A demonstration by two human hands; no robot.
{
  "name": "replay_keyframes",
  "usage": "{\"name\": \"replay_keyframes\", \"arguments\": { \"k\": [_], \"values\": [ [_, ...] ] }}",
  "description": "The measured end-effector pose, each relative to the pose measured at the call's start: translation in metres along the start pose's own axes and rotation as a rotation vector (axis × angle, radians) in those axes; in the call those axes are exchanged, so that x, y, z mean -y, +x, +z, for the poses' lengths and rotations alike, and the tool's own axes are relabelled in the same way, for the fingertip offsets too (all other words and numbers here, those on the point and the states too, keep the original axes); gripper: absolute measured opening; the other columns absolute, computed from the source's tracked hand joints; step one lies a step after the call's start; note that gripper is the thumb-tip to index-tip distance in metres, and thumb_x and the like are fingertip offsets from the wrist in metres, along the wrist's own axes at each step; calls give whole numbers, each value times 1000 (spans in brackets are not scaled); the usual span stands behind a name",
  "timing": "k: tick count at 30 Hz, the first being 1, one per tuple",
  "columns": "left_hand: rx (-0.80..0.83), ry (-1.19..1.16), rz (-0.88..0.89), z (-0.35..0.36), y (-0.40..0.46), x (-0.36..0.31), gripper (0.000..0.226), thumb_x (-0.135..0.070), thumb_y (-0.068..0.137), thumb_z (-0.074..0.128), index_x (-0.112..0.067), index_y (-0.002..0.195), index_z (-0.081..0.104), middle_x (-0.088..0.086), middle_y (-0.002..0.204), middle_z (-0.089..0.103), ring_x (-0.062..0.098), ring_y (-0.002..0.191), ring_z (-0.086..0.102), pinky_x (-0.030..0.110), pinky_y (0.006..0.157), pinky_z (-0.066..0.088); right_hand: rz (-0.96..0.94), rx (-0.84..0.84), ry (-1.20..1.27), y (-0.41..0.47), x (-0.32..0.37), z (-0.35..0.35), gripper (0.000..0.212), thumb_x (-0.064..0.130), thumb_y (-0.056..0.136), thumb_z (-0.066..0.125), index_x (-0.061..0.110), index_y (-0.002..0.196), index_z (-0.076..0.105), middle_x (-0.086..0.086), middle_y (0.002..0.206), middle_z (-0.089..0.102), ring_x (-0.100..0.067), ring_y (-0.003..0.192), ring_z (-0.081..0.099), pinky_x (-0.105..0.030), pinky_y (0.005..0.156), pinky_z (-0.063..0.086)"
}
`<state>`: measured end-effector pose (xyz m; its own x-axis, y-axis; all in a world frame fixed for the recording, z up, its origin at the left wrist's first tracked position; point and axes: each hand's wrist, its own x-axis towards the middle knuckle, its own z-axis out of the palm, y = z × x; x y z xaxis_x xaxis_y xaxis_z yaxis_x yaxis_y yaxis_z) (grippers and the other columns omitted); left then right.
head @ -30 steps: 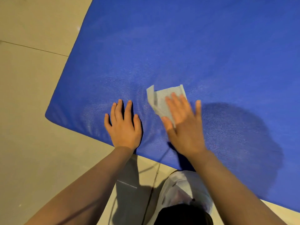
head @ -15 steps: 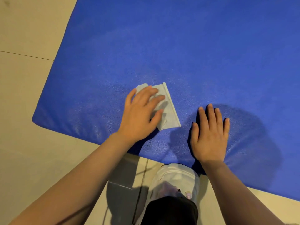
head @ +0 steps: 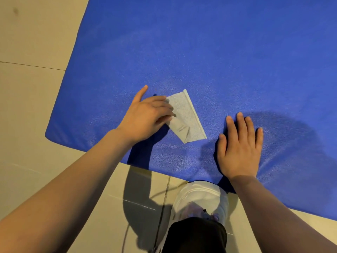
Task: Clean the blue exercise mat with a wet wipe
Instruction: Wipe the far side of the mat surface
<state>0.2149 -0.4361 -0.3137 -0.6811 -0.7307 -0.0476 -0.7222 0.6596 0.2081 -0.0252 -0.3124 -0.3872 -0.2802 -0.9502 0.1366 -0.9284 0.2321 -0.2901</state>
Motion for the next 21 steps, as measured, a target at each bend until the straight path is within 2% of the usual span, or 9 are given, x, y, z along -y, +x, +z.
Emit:
{"name": "replay_keyframes", "arguments": {
  "k": [4,8,9,11,14,16,19,21],
  "values": [
    [28,-39,-85,-15,-27,-10,41,-44,98,40,-23,104,74,-7,107,74,19,114,64,57,114,20,0,5,11,0,-1,0,52,34,97,33,12,142,48,-14,151,42,-34,142,33,-54,117,14],
    [52,-23,-58,-17,-54,-22,45,-47,99,37,-25,96,76,-8,95,74,17,103,68,43,114,17,-1,1,10,0,-1,0,52,34,96,35,13,142,48,-13,151,42,-34,142,33,-53,117,14],
    [30,0,-29,-16,-55,-23,42,-44,99,39,-24,97,76,-7,99,74,18,106,67,44,113,21,-2,1,6,0,-1,1,52,34,96,35,13,142,48,-13,151,42,-33,142,32,-53,117,14],
    [4,31,44,-5,-46,-26,38,-40,99,43,-21,110,74,-4,120,70,22,121,59,45,111,27,-2,3,3,0,-1,0,52,34,96,35,13,142,48,-13,151,42,-33,142,33,-53,117,14],
    [106,86,158,30,-16,-25,48,-45,102,36,-24,141,55,2,152,45,26,143,37,50,116,24,-1,-5,8,0,-1,0,52,34,96,35,13,142,49,-13,151,43,-33,142,33,-53,117,15],
    [183,112,242,50,6,-15,54,-50,103,28,-28,151,40,4,160,31,26,149,26,55,118,19,-4,-13,13,-1,0,0,51,34,96,36,13,141,50,-13,150,43,-32,142,34,-53,117,15],
    [220,118,309,59,34,13,58,-56,101,23,-31,153,29,3,163,23,23,150,20,49,120,8,-5,-22,12,-1,-1,1,51,34,97,36,14,141,50,-12,151,43,-32,142,34,-51,117,14],
    [210,79,161,53,44,28,63,-60,98,21,-32,155,22,1,164,18,23,151,17,47,120,5,-3,-22,15,-1,-3,1,51,34,97,36,14,142,50,-12,151,43,-31,142,34,-51,118,13]
  ]
}}
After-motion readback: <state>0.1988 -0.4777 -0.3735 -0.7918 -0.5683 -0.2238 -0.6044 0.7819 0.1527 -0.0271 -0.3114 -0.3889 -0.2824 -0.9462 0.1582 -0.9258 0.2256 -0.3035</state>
